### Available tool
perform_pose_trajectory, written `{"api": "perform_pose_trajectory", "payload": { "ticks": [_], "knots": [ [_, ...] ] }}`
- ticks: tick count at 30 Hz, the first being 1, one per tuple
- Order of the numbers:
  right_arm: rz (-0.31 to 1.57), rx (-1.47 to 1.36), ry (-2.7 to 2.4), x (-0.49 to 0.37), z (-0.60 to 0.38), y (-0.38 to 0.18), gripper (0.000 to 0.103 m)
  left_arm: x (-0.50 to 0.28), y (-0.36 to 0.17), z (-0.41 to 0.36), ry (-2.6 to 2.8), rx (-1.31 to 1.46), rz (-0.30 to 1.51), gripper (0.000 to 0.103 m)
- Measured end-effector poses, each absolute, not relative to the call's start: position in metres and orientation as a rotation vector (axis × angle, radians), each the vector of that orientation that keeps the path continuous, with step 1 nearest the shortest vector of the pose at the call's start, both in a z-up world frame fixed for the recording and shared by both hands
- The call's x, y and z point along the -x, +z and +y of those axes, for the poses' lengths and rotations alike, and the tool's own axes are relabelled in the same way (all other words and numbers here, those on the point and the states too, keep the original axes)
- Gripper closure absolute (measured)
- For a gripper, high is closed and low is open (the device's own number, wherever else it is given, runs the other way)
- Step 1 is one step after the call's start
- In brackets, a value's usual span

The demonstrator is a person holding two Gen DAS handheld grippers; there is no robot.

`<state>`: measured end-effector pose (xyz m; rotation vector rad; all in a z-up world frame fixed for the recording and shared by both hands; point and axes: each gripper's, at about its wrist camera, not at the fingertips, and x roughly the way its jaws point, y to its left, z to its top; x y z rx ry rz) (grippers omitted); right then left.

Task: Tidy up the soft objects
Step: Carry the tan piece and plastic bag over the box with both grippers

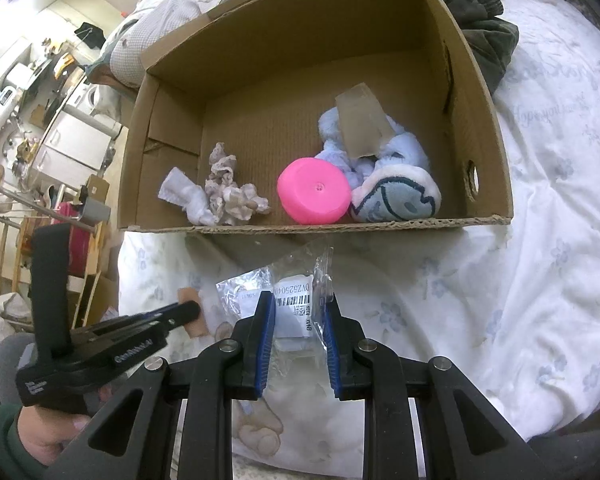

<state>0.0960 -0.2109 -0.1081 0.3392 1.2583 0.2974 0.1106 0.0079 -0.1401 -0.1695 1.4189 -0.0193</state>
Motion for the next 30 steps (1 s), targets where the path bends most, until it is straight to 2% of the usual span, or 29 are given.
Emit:
{"api": "perform_pose_trajectory", "payload": {
  "ticks": [13, 19, 23, 26, 30],
  "knots": [
    [1.185, -0.365, 0.384, -0.082, -0.209, -0.070, 0.078, -0.101, -0.025, 0.024, -0.123, 0.269, 1.154, 0.097],
    [1.059, -0.372, 0.408, -0.093, -0.230, -0.026, 0.078, -0.118, 0.024, 0.005, -0.190, 0.163, 0.995, 0.097],
    [0.979, -0.350, 0.367, -0.111, -0.250, -0.013, 0.078, -0.145, 0.026, -0.005, -0.203, 0.072, 0.924, 0.097],
    [0.950, -0.359, 0.305, -0.118, -0.263, -0.025, 0.078, -0.157, 0.006, -0.009, -0.239, 0.041, 0.896, 0.097],
    [1.016, -0.420, 0.225, -0.129, -0.273, -0.051, 0.078, -0.168, -0.044, -0.003, -0.206, 0.117, 1.019, 0.097]
  ]
}}
